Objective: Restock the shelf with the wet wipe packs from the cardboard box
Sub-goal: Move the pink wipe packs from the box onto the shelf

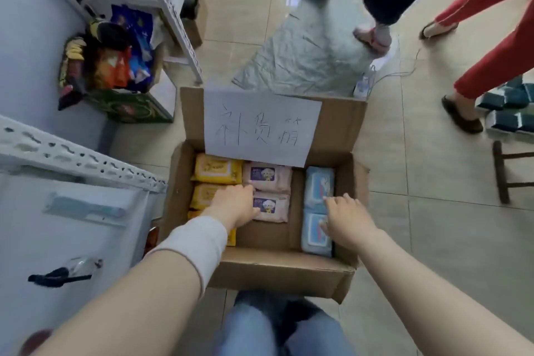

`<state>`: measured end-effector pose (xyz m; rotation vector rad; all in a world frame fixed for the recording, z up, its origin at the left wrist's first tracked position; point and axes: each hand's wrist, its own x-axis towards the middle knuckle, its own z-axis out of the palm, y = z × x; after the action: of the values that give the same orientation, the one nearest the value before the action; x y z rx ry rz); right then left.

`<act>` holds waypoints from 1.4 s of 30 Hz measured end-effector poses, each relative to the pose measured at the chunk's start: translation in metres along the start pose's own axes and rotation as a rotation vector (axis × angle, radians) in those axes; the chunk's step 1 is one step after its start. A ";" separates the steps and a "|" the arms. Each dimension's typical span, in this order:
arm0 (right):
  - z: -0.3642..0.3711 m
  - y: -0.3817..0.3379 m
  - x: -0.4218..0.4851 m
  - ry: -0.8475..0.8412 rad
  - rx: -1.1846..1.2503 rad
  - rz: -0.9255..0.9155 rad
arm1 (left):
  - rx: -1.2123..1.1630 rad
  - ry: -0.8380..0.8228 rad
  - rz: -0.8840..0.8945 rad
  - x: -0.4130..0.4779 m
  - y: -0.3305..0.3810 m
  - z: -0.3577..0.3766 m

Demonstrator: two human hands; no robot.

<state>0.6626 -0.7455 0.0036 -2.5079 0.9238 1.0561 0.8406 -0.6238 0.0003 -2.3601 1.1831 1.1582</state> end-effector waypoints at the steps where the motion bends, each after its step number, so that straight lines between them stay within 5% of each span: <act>1: 0.018 -0.005 0.015 -0.055 0.048 -0.012 | -0.077 -0.035 -0.022 0.022 -0.001 0.016; 6: 0.118 -0.031 0.120 -0.240 0.366 0.018 | -0.418 -0.073 -0.138 0.154 -0.008 0.089; 9: 0.169 -0.047 0.180 -0.280 0.579 0.108 | -0.650 0.102 -0.237 0.223 -0.014 0.121; 17: 0.230 -0.088 0.248 0.035 1.101 0.463 | -0.600 0.349 -0.552 0.268 0.004 0.150; 26: 0.227 -0.074 0.250 -0.249 1.612 0.442 | -0.646 0.401 -0.531 0.274 -0.001 0.144; 31: 0.227 -0.070 0.246 -0.244 1.678 0.391 | -0.681 0.401 -0.540 0.276 0.005 0.139; 36: 0.227 -0.063 0.224 -0.186 1.627 0.537 | -0.876 0.488 -0.493 0.271 0.000 0.131; 42: 0.230 -0.043 0.193 -0.154 1.568 0.619 | -1.193 0.159 -0.409 0.260 0.004 0.132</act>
<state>0.6678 -0.6944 -0.2954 -0.8506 1.5958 0.2677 0.8577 -0.7009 -0.2802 -3.2809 -0.1577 1.8228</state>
